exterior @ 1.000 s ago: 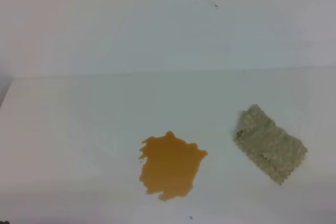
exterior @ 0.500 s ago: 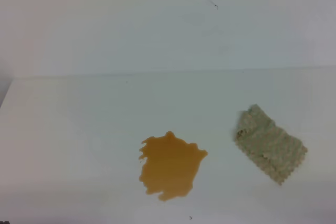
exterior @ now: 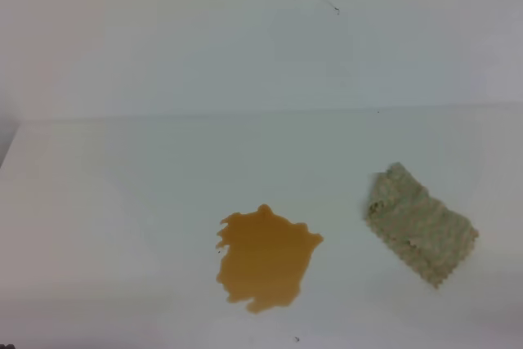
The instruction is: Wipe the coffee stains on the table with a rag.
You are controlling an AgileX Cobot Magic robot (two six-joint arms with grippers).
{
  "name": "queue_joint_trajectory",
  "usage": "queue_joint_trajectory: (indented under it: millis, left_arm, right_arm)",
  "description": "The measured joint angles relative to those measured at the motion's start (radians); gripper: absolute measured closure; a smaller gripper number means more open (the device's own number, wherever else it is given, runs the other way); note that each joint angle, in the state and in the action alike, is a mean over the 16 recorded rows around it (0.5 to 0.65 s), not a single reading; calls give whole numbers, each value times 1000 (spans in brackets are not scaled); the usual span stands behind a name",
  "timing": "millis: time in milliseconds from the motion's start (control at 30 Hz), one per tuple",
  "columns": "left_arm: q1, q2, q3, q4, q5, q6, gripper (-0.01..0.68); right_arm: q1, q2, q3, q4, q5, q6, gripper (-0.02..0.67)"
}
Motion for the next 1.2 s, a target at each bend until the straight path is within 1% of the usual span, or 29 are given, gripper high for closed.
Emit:
queue_joint_trajectory:
  millis: [200, 467, 567, 667, 833, 933, 1067, 1200]
  left_arm:
    - [0, 0, 0, 0, 0, 0, 675]
    - [0, 0, 0, 0, 0, 0, 675]
    - [0, 0, 0, 0, 0, 0, 675]
    - [0, 0, 0, 0, 0, 0, 675]
    - [0, 0, 0, 0, 0, 0, 675]
    - [0, 0, 0, 0, 0, 0, 675]
    - [0, 0, 0, 0, 0, 0, 675]
    - [0, 0, 0, 0, 0, 0, 675]
  right_arm:
    - [0, 0, 0, 8, -172, 93, 652]
    - [0, 0, -9, 20, -535, 279, 652]
    - [0, 1, -36, -9, -631, 358, 652]
    - [0, 5, -83, -76, -685, 444, 652]
    - [0, 36, -209, -244, -679, 581, 652]
    - [0, 76, -308, -386, -639, 684, 652]
    - [0, 162, -449, -641, -593, 870, 652]
    - [0, 282, -579, -954, -597, 1129, 652]
